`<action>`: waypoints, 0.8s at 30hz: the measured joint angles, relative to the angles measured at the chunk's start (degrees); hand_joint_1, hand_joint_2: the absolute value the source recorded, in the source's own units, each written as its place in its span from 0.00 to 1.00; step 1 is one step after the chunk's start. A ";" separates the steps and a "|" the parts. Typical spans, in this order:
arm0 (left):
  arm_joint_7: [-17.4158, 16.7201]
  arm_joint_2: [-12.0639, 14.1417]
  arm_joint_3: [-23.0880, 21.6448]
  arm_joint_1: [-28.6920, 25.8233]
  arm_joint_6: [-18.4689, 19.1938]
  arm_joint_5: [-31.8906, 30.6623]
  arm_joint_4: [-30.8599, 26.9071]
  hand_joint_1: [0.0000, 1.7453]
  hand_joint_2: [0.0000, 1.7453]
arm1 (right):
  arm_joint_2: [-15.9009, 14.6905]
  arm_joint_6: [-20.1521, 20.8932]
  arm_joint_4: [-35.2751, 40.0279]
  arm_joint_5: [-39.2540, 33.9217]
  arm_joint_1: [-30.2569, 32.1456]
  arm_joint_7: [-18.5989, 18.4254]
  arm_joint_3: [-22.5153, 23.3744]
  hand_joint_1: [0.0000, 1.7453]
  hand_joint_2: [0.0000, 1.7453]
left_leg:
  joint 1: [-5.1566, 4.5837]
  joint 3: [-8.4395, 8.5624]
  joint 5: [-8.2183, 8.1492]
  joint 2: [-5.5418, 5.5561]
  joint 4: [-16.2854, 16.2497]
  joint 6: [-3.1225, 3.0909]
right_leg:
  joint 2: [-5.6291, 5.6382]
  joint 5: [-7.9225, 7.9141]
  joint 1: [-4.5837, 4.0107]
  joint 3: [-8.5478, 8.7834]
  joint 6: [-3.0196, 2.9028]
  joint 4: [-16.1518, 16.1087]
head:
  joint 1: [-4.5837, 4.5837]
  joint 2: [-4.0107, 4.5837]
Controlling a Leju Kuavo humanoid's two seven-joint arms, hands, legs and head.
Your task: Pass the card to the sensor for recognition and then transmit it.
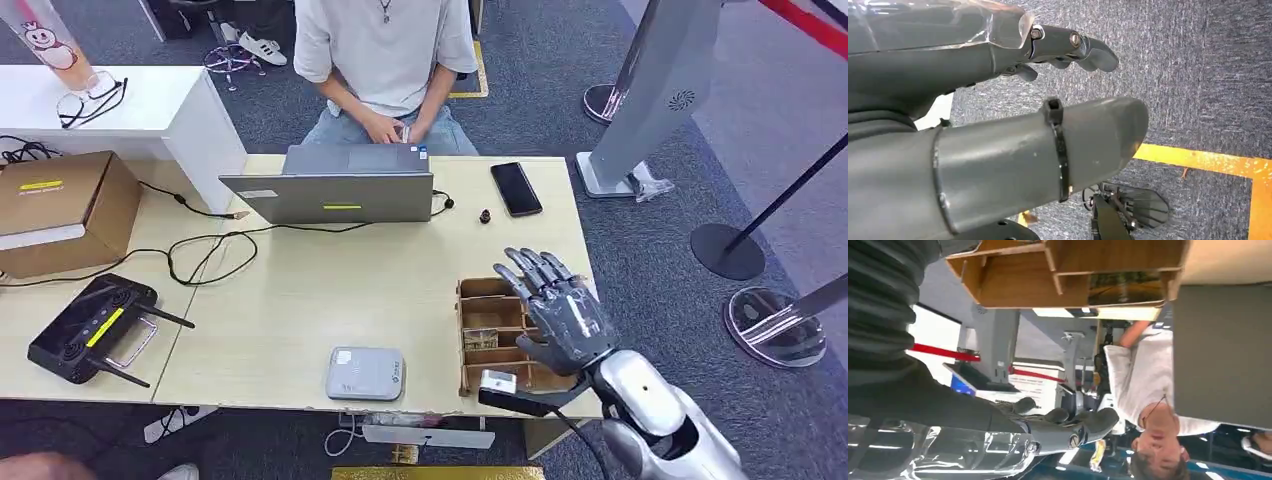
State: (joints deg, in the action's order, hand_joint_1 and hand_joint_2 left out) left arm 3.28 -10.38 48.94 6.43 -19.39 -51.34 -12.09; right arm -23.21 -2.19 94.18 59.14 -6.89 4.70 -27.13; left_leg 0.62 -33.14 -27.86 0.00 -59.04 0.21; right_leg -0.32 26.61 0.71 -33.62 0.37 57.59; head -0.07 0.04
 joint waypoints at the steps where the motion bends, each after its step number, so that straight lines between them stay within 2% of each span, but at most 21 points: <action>1: 0.00 0.00 0.00 0.01 0.00 -0.02 0.00 0.00 0.00 | 0.20 0.13 -0.09 -0.02 -0.19 0.02 -0.33 0.00 1.00 | 0.00 0.00 0.00 0.00 0.00 0.00 | 0.00 0.00 0.00 0.00 0.00 0.00 | 0.02 0.00; 11: -0.24 -0.02 -0.35 0.21 0.07 -0.35 0.00 0.00 0.00 | 3.43 1.22 -3.26 -0.94 -4.59 0.04 -3.54 0.00 1.00 | 0.00 0.00 0.01 -0.01 0.00 0.00 | 0.01 0.00 0.00 0.00 0.00 0.00 | 0.02 0.00; 14: -0.35 -0.04 -0.35 0.46 0.09 -0.37 0.00 0.00 0.00 | 4.70 1.40 -5.16 -0.94 -6.78 0.04 -4.26 0.17 1.00 | 0.00 0.00 0.03 0.00 0.00 -0.01 | 0.00 0.00 0.00 0.00 0.00 0.00 | 0.02 0.00; 15: -0.37 -0.04 -0.35 0.53 0.09 -0.39 0.00 0.00 0.00 | 4.98 1.42 -5.66 -0.94 -7.48 0.02 -4.44 0.43 1.00 | 0.00 -0.01 0.03 0.00 0.00 -0.01 | 0.00 0.00 0.00 0.00 0.00 0.00 | 0.02 0.00; 16: -0.50 -0.04 -0.35 0.59 0.09 -0.39 0.00 0.00 0.00 | 5.35 1.49 -6.33 -0.96 -8.18 0.04 -4.65 0.56 1.00 | 0.00 0.00 0.03 0.00 0.00 -0.01 | 0.00 0.00 0.00 0.01 0.00 0.00 | 0.02 0.00; 17: -0.63 -0.04 -0.35 0.66 0.09 -0.39 0.00 0.00 0.00 | 5.64 1.53 -6.95 -1.03 -8.89 0.04 -4.90 0.56 1.00 | 0.00 -0.01 0.03 0.00 0.00 -0.01 | 0.00 -0.01 0.00 0.01 0.00 0.01 | 0.02 0.00; 18: -0.70 -0.04 -0.35 0.71 0.07 -0.37 0.00 0.00 0.00 | 5.99 1.62 -7.70 -1.03 -9.62 0.11 -5.18 0.70 1.00 | 0.00 0.00 0.03 0.00 0.00 -0.01 | 0.01 -0.01 0.00 0.01 0.00 0.01 | 0.02 0.00; 19: -0.70 -0.07 -0.35 0.75 0.07 -0.37 0.00 0.00 0.00 | 6.34 1.70 -8.53 -1.07 -10.34 0.13 -5.46 0.78 1.00 | 0.00 0.00 0.03 0.00 0.00 -0.01 | 0.01 -0.01 0.00 0.01 0.00 0.01 | 0.02 0.00; 24: -0.79 -0.09 -0.35 0.78 0.04 -0.22 0.00 0.00 0.00 | 7.54 1.92 -11.82 -1.75 -12.84 0.02 -6.27 0.80 1.00 | 0.00 -0.01 0.03 0.02 0.00 -0.01 | -0.01 0.00 0.00 0.01 0.00 0.01 | 0.02 0.00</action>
State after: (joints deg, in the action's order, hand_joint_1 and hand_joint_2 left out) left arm 2.49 -10.47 48.59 7.20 -19.34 -51.56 -12.09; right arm -15.67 -0.26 82.36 57.40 -19.73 4.72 -33.40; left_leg 0.62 -33.16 -27.83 0.02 -59.04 0.20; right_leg -0.33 26.60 0.71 -33.62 0.37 57.60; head -0.04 0.04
